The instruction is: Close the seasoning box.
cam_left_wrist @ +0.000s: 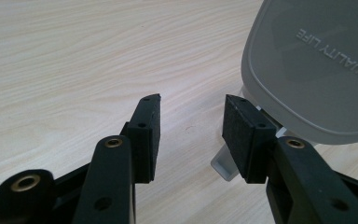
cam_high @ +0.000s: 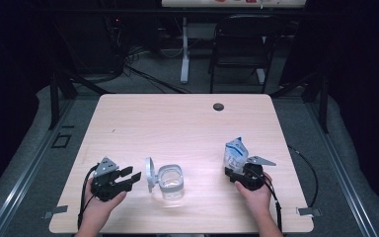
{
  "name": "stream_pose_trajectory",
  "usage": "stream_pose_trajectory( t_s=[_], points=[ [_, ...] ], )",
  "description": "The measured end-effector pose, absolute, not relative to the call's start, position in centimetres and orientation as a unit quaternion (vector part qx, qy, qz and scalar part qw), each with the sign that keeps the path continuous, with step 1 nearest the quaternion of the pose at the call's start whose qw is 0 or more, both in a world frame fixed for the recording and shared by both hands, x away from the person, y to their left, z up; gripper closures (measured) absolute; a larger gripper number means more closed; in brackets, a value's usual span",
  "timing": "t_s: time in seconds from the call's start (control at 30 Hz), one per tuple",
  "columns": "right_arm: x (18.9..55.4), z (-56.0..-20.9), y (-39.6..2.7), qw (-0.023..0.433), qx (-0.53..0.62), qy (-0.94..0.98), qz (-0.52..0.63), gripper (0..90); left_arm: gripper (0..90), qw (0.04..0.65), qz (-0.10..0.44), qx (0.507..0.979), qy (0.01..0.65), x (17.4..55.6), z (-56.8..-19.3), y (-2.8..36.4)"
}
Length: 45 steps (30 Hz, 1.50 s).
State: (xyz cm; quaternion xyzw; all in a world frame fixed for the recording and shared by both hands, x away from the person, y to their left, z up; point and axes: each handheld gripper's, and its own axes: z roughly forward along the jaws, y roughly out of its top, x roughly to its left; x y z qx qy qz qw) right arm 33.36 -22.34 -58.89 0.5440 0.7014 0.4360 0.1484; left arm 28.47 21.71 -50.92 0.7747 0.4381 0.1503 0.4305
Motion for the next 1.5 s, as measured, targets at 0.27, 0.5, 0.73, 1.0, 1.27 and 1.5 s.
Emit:
stream_pose_trajectory(
  t_s=[0.27,0.5,0.73,1.0,1.27,1.5],
  points=[
    [33.3,-58.9,-22.3,0.15,0.542,0.701,0.439,47.0,57.5,0.431,0.15,0.774,0.438,28.5,-51.0,21.7],
    [33.3,-58.9,-22.4,0.152,0.544,0.704,0.431,48.0,57.5,0.427,0.149,0.777,0.438,28.5,-50.9,21.8],
    [33.2,-58.8,-22.4,0.152,0.54,0.702,0.438,48.2,57.5,0.429,0.147,0.774,0.441,28.6,-51.0,21.9],
    [33.1,-58.7,-22.5,0.154,0.537,0.706,0.435,48.2,57.5,0.429,0.147,0.775,0.441,28.6,-51.0,21.9],
    [32.8,-58.2,-22.1,0.162,0.528,0.71,0.437,48.2,57.5,0.43,0.149,0.774,0.44,28.5,-51.0,21.9],
    [32.3,-57.4,-21.6,0.168,0.51,0.718,0.442,48.2,57.3,0.432,0.152,0.772,0.44,28.4,-50.9,21.9]
  ],
)
